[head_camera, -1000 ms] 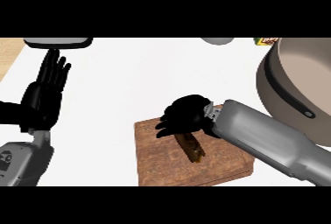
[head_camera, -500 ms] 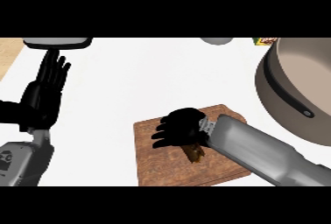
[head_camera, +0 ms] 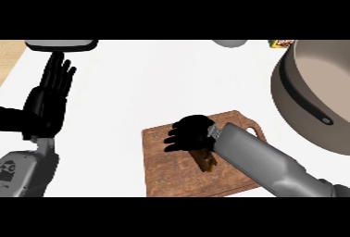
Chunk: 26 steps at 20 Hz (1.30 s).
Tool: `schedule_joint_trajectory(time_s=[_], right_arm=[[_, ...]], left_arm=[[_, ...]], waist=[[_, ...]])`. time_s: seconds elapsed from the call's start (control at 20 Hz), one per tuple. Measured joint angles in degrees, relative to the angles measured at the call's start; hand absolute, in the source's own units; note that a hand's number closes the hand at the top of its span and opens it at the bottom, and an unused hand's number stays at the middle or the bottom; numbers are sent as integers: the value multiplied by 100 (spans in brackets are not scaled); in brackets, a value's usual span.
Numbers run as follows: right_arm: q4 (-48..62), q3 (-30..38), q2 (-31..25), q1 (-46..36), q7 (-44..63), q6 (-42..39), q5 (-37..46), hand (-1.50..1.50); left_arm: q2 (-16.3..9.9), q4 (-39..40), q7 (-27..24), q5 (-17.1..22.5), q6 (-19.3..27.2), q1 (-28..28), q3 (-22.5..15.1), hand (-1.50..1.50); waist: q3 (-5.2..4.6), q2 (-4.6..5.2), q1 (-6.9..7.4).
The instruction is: Pick the sweet potato from the cutting board and place it in the pot
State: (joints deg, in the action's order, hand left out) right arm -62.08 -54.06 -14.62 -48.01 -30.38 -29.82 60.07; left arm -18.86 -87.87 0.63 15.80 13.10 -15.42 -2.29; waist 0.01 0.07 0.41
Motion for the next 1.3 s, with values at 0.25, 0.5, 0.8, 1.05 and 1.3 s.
schedule_joint_trajectory(time_s=[0.25, 0.5, 0.8, 1.05, 1.3], right_arm=[[197, 123, 117, 260, -281, 185, 421, -150], [624, 209, 304, 418, -542, 548, 772, 150], [414, 144, 211, 522, -1022, 998, 1031, 150], [367, 207, 289, 647, -1134, 1243, 1265, 150], [-23, 434, 308, 846, -1171, 1386, 1481, 150]], left_arm=[[69, 2, -74, -66, -133, 113, 119, 0], [194, 83, -114, -180, -159, 40, 131, 0], [258, -9, 75, -276, -83, -14, 122, 0], [256, 62, -30, -248, -223, 35, 237, 0], [340, 38, 20, -337, -203, 22, 266, 0]], waist=[[-1, -3, -9], [-4, -54, -18], [8, -94, -18], [11, -106, -13], [7, -85, -31]])
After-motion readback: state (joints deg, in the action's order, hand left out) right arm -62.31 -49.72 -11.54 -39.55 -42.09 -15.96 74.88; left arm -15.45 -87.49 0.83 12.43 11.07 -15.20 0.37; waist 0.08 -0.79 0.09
